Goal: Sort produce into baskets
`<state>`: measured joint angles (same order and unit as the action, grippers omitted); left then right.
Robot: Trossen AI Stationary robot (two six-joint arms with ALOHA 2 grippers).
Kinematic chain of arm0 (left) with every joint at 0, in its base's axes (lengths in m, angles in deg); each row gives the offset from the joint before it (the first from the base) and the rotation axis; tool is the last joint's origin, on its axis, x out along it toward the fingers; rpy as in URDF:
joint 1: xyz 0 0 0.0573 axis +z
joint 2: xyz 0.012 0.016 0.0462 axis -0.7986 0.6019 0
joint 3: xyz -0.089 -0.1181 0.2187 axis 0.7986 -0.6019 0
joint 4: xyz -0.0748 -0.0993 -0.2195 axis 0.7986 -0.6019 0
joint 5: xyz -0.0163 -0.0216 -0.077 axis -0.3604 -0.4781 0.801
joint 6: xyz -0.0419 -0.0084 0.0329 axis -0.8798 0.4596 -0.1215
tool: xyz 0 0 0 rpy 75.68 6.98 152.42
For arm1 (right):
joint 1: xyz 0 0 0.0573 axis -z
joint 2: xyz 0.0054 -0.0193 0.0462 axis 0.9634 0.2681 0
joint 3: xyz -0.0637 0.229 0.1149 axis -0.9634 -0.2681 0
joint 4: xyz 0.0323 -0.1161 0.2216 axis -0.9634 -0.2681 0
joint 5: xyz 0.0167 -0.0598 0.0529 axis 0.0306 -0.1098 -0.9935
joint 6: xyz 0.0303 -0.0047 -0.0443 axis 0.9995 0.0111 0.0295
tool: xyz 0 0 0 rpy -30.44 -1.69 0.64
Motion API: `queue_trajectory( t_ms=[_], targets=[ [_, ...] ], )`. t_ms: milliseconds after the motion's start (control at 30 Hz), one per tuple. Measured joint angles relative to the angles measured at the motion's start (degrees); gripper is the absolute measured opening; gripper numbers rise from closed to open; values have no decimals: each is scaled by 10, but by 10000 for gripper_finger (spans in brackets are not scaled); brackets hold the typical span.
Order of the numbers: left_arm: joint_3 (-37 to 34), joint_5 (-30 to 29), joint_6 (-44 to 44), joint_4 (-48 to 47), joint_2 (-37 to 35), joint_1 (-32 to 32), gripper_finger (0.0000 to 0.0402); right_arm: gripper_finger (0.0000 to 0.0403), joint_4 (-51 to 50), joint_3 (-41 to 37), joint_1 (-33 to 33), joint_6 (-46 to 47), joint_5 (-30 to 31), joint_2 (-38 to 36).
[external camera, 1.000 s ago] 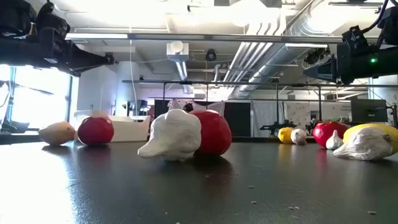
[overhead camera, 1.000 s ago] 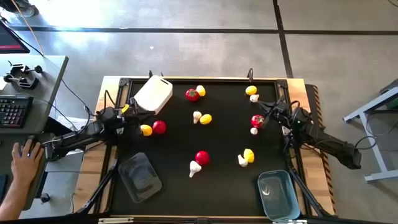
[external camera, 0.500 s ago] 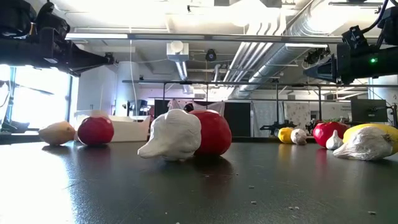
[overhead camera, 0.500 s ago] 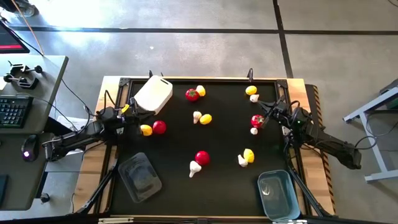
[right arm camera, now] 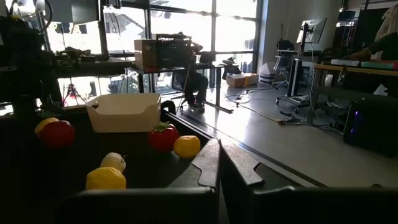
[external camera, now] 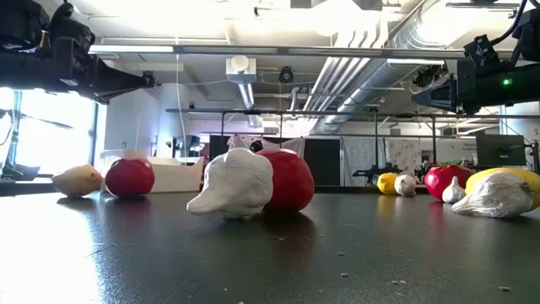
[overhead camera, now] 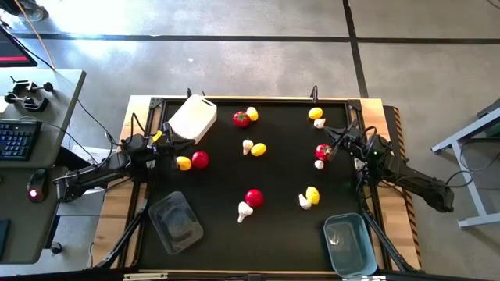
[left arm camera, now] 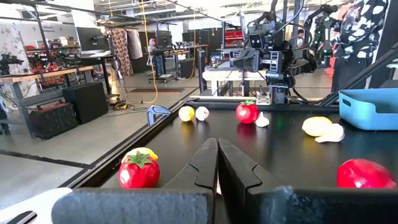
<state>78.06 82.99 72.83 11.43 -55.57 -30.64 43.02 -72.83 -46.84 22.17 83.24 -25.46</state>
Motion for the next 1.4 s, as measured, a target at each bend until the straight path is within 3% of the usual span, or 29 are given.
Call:
queue_trajectory(
  t_ms=[1100, 1400],
  targets=[
    [0, 0, -3, 0, 0, 0, 0, 0, 0, 0, 0, 0, 0, 0],
    [0, 0, -116, 0, 0, 0, 0, 0, 0, 0, 0, 0, 0, 0]
  ],
)
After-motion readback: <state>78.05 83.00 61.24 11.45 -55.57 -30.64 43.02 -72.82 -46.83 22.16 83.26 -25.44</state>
